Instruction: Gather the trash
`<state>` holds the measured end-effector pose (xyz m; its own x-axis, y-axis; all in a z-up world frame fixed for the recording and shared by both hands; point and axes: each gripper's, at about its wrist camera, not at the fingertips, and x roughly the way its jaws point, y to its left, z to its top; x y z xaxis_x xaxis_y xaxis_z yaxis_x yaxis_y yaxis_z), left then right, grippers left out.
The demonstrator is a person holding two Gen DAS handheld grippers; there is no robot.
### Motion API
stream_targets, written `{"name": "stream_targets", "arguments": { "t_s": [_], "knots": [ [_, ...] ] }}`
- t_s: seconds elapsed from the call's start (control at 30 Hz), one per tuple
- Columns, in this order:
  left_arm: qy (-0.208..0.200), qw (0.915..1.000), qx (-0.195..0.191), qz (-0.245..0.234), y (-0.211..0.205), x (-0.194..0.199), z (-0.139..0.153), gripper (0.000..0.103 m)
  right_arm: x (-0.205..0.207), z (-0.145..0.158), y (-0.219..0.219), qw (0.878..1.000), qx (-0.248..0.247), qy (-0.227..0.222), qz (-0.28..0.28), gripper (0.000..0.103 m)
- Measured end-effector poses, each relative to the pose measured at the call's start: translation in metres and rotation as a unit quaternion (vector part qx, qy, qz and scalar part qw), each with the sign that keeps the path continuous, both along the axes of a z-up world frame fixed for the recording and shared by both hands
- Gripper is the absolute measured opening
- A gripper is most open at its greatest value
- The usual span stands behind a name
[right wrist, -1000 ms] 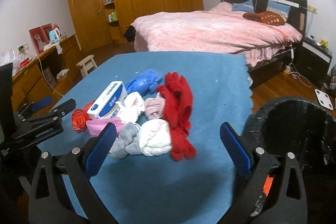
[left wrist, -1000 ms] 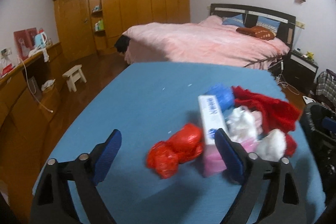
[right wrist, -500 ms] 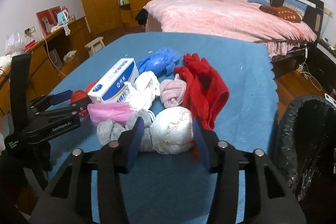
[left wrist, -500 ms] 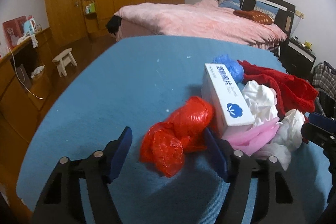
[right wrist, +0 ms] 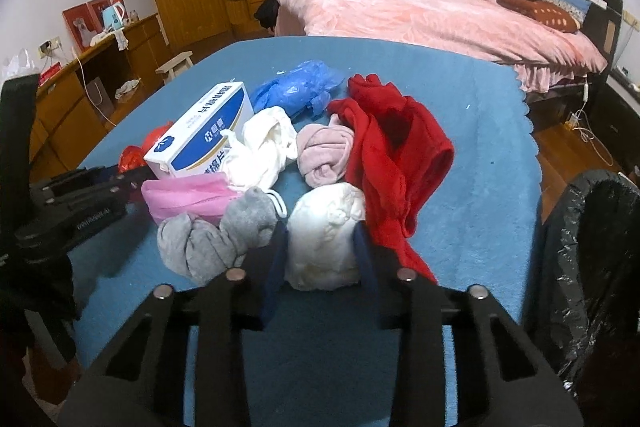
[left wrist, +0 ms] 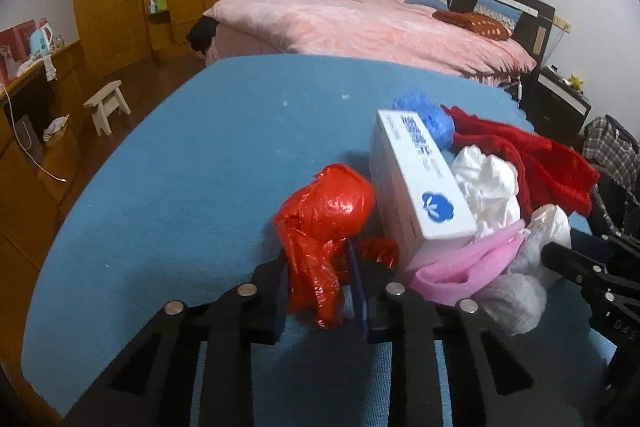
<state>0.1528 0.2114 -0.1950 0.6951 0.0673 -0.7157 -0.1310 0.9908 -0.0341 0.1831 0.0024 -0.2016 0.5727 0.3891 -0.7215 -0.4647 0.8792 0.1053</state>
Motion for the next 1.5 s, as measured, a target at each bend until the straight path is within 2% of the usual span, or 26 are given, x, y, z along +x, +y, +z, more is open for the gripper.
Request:
{"name": "stream_targets", "arguments": {
  "t_s": [0.2,0.53,0.93,1.2,1.3,1.5],
  "knots": [
    [-0.024,0.9997,0.006,0.007,-0.001,-0.007,0.022,0.025,-0.006,0.012,-0.009,1.000,0.020,-0.007,0.008,0.027],
    [-0.059,0.9981,0.016,0.008,-0.013,-0.020,0.060,0.024,-0.018,0.055,-0.019,0.998,0.046,-0.049,0.009,0.027],
    [-0.100,0.9948,0.012,-0.018,-0.047,-0.026,0.100,0.024,-0.027,0.095,-0.045,0.993,0.078,-0.084,-0.011,0.027],
    [-0.113,0.9923,0.006,-0.050,-0.081,-0.028,0.113,0.024,-0.034,0.113,-0.069,0.990,0.084,-0.105,-0.034,0.027],
    [-0.116,0.9911,0.004,-0.067,-0.096,-0.026,0.117,0.018,-0.035,0.116,-0.081,0.989,0.083,-0.109,-0.046,0.027],
    [-0.115,0.9887,0.000,-0.096,-0.127,-0.021,0.114,0.016,-0.036,0.117,-0.110,0.987,0.084,-0.114,-0.076,0.027]
  ]
}}
